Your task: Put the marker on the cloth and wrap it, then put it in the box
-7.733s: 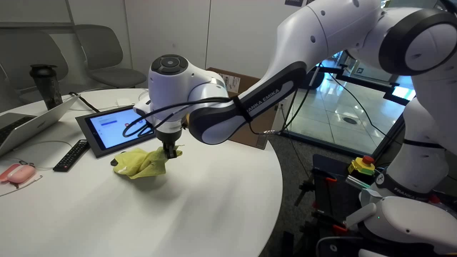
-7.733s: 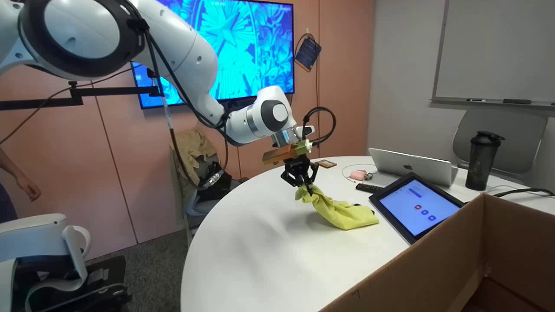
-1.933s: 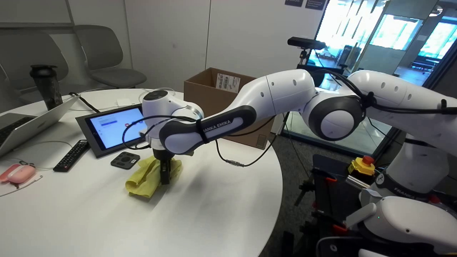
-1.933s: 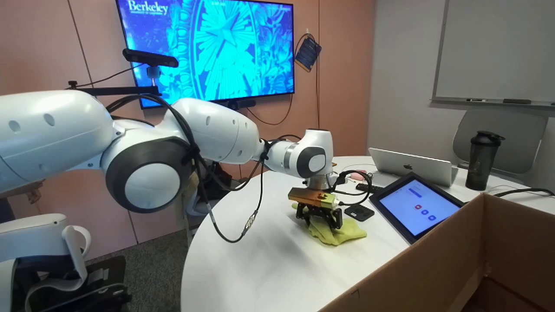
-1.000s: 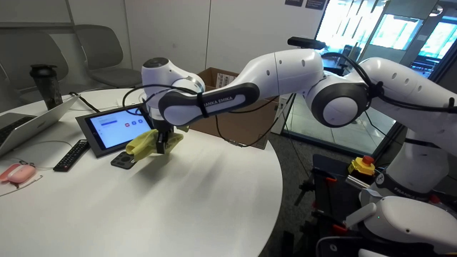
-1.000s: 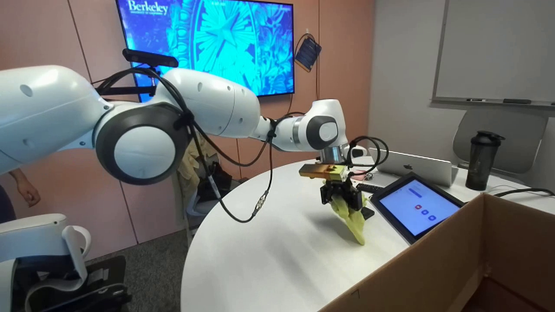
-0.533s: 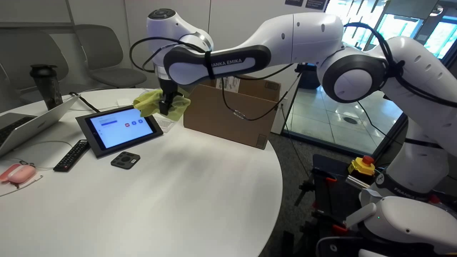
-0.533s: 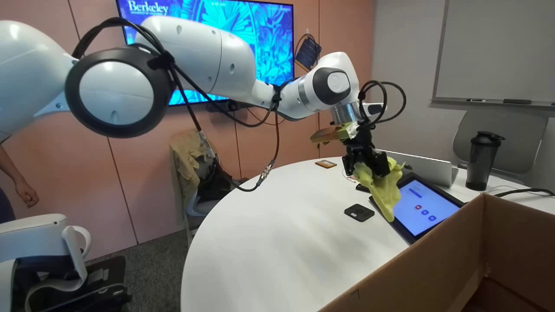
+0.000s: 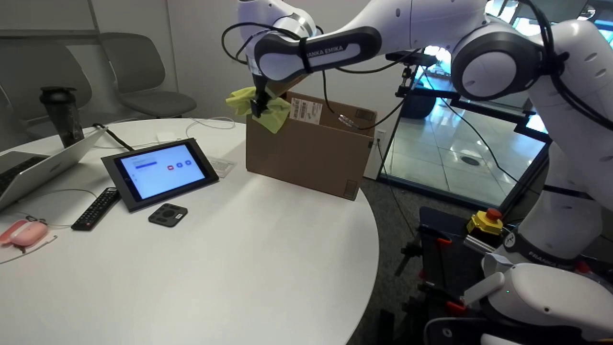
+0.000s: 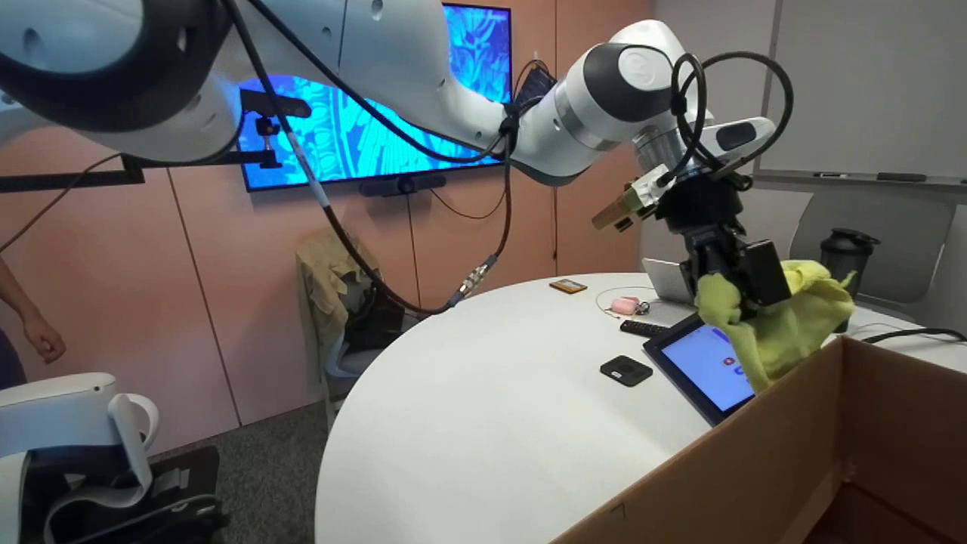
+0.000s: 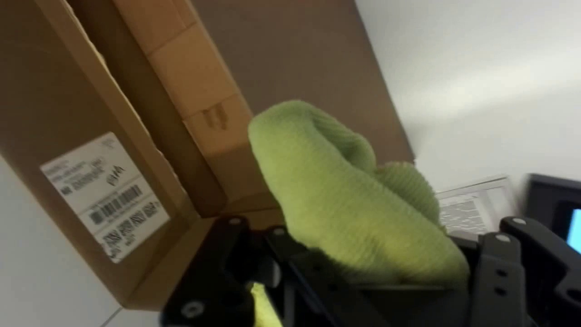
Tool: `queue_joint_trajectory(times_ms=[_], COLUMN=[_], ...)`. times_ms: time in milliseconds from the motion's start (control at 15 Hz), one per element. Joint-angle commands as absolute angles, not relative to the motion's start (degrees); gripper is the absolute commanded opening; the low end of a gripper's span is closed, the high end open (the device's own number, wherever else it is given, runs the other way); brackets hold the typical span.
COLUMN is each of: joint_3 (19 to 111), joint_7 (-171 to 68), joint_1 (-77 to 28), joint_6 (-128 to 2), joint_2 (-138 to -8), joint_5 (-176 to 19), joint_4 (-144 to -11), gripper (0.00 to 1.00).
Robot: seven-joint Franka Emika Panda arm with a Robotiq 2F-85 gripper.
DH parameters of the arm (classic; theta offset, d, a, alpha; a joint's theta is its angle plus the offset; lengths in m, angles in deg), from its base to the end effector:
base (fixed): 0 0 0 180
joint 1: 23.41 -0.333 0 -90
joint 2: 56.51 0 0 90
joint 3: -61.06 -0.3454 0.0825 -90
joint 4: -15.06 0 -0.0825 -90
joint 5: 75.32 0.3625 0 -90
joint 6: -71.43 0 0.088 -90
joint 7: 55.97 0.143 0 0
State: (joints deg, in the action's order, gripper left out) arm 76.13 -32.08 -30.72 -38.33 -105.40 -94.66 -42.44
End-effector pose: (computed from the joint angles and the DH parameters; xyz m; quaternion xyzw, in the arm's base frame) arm 0.7809 -0.0667 0.3629 0.9511 -0.1693 0.0789 0.2460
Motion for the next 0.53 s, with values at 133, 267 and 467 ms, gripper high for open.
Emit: queue_joint_trajectory(times_ms=[133,267,467], joint_3=[80.8,81.9,83.5], joint_7=[-17.6,-12.6,-4.5], joint_1=[-29.8,-29.0,-28.6], joint_6=[-39.8,-39.0,-37.6], joint_2=[-98.6,-98.0,-97.7], joint_5=[-98.6,-99.2,-100.8], joint_4=[-53.4,-54.6,-56.1], gripper=[0.04,0.03,0.04])
